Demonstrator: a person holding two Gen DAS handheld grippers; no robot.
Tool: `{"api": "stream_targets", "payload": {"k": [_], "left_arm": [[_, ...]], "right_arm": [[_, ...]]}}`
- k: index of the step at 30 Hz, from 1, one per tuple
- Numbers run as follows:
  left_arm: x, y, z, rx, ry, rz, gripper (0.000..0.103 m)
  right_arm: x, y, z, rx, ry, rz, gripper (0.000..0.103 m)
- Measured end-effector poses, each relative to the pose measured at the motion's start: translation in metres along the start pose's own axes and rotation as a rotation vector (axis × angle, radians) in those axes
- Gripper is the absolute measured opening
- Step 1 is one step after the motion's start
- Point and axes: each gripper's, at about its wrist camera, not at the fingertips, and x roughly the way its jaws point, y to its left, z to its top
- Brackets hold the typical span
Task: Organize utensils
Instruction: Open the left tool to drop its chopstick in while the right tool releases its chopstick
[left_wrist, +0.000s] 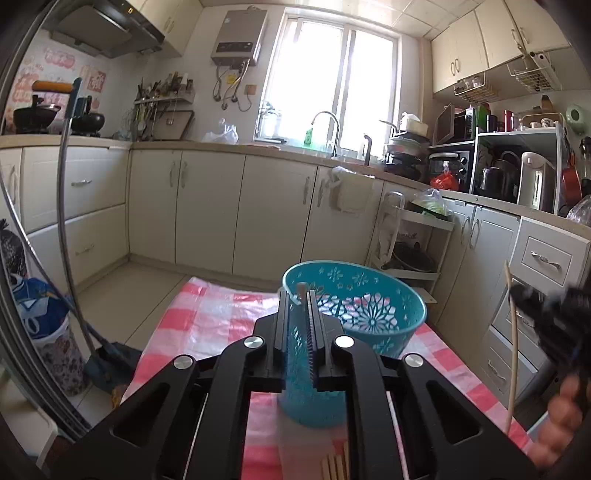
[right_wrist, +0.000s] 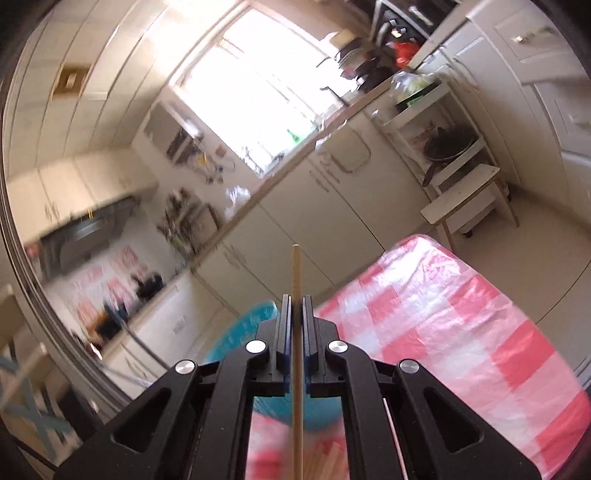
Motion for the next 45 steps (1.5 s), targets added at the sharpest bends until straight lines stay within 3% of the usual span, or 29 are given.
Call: {"api": "stream_targets", "payload": {"k": [5,9,16,25,34,39,41,45], "left_arm": [[-0.015,0.023,-0.014,-0.071,0.048,0.031,0.013],[-0.02,0.041,-0.021,-0.128,0.068,0.065,0.013],[-0.021,0.05,-0.026,-0.172,0.096,0.085,0.013],[-0.021,0.036,-0.02,-0.157,0.087,0.076,0.013],[-0.027,0.025,-0.014,-0.132,0.067,0.078,0.013],[-0.031,0.022,-0.012,-0.127,0.061,0.082,0.013],[-0.031,0.02,-0.012,-0.126,0.061,0.083,0.013],[-0.033,0.015,-0.009,-0.121,0.06,0.077,0.013]], "right_arm": [[0.013,0.014,0.024,0.114,-0.174,0.115,0.006],[0.028,0.037,0.038,0.098,-0.275,0.186,0.006],[0.056,0.053,0.043,0.047,-0.341,0.227,0.006],[0.096,0.034,0.008,-0.079,-0.211,0.218,0.008],[0.098,0.022,-0.039,-0.204,-0.05,0.172,0.009],[0.091,0.015,-0.046,-0.234,-0.029,0.136,0.009],[0.087,0.019,-0.045,-0.253,-0.02,0.125,0.019],[0.081,0.028,-0.044,-0.299,-0.019,0.113,0.027]]}}
